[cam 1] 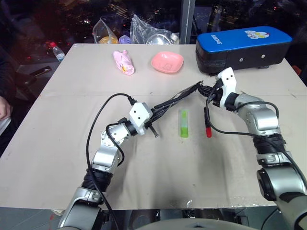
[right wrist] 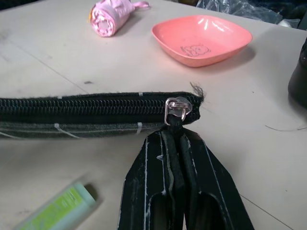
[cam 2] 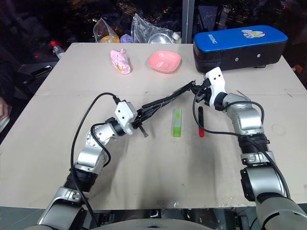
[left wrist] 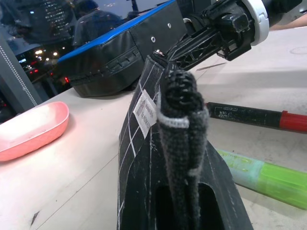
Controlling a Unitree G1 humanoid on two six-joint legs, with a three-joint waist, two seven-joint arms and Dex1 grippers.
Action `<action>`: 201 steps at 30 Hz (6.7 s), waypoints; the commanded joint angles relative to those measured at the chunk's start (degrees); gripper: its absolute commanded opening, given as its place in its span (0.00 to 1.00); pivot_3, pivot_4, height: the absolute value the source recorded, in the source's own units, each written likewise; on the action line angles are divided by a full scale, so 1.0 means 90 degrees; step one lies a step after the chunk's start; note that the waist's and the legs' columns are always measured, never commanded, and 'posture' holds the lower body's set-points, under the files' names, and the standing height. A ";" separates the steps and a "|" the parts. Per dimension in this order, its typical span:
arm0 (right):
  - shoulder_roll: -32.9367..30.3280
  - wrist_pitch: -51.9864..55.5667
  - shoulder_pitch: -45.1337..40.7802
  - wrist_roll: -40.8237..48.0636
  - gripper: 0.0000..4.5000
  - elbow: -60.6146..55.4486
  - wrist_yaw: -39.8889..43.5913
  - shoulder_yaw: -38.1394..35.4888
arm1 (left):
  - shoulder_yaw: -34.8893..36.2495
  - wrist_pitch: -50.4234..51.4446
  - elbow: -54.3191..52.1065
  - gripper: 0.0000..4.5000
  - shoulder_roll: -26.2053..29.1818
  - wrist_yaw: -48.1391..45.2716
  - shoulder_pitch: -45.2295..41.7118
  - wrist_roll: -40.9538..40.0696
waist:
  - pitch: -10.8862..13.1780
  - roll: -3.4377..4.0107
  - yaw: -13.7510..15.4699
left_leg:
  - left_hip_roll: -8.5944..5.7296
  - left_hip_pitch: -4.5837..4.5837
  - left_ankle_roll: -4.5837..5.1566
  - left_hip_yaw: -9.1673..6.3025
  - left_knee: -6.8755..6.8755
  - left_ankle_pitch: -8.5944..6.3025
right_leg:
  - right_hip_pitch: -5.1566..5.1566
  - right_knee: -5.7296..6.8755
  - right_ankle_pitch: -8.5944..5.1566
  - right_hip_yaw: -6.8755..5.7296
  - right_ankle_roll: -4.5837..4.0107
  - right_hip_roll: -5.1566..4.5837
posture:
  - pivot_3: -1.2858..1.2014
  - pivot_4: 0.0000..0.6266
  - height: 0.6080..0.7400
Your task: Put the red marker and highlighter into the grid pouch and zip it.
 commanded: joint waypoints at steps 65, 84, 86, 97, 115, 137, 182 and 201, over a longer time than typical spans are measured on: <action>-0.0275 0.1574 0.0035 -0.0156 0.50 -0.3928 0.1092 0.1413 | 0.0314 -0.0152 -0.0020 0.00 -0.0683 0.1214 -0.0130 0.0782 | 0.0002 -0.0001 0.0023 | -0.0003 -0.0024 0.0024 -0.0034 -0.0007 -0.0014 | -0.0004 -0.0018 0.0000 -0.0038 0.0000 -0.0012 | 0.52 0.24 0.82; 0.0262 0.3701 0.3924 -0.0220 0.50 -0.6055 -0.2030 -0.0269 | 0.0689 0.0333 -0.0541 0.00 -0.0402 0.0732 0.0101 0.0188 | 0.0001 -0.0001 0.0000 | -0.0005 -0.0083 -0.0009 -0.0076 0.0003 0.0005 | -0.0046 -0.0013 -0.0001 -0.0073 0.0000 -0.0006 | 0.52 0.24 0.82; 0.0810 0.3838 0.3979 -0.0134 0.50 -0.6074 -0.2327 -0.0331 | 0.0692 0.0350 -0.0547 0.00 -0.0407 0.0700 0.0096 0.0171 | 0.0003 0.0000 -0.0005 | -0.0006 -0.0085 -0.0010 -0.0072 0.0004 0.0006 | -0.0046 -0.0014 -0.0001 -0.0071 0.0001 -0.0006 | 0.52 0.24 0.82; 0.0631 0.3430 0.4037 -0.0453 0.05 -0.5582 -0.2688 -0.0186 | 0.0696 0.0337 -0.0521 0.00 -0.0429 0.0603 0.0064 0.0202 | 0.0001 -0.0002 0.0020 | -0.0013 -0.0084 -0.0009 -0.0074 0.0007 0.0006 | -0.0045 -0.0016 -0.0001 -0.0071 0.0002 -0.0006 | 0.52 0.24 0.82; -0.3843 -0.2161 0.1965 -0.1535 0.05 -0.3674 0.1067 -0.0032 | 0.0562 0.0100 -0.0371 0.00 -0.0145 -0.0099 -0.0114 0.0240 | 0.0013 0.0008 -0.0002 | -0.0001 -0.0083 -0.0005 -0.0080 0.0004 0.0004 | -0.0044 -0.0024 -0.0002 -0.0060 0.0000 0.0023 | 0.52 0.24 0.82; -0.3234 -0.2894 0.0271 -0.2054 0.05 -0.2377 0.1373 0.0326 | 0.0478 -0.0023 -0.0377 0.00 -0.0170 -0.0007 -0.0104 0.0351 | 0.0017 0.0013 0.0056 | -0.0001 -0.0079 -0.0011 -0.0056 0.0022 0.0007 | -0.0045 -0.0013 0.0000 -0.0049 -0.0001 0.0005 | 0.52 0.24 0.82; -0.1771 -0.4332 -0.0690 -0.1758 0.99 -0.1117 0.2317 0.0965 | 0.0321 -0.0940 0.0600 0.00 -0.0057 -0.0723 -0.0912 0.0462 | 0.0017 0.0015 0.0154 | -0.0001 -0.0081 -0.0011 -0.0056 0.0035 0.0008 | -0.0046 -0.0003 0.0001 -0.0056 -0.0002 0.0003 | 0.52 0.24 0.82; 0.0479 0.1908 0.2984 -0.0220 0.99 -0.4826 -0.2003 0.1321 | 0.1039 -0.0319 0.0322 0.00 0.0275 0.0130 -0.0687 0.0366 | 0.0008 0.0011 0.0141 | -0.0008 -0.0085 -0.0010 -0.0072 0.0036 0.0008 | -0.0044 0.0007 0.0001 -0.0073 -0.0003 -0.0005 | 0.52 0.24 0.82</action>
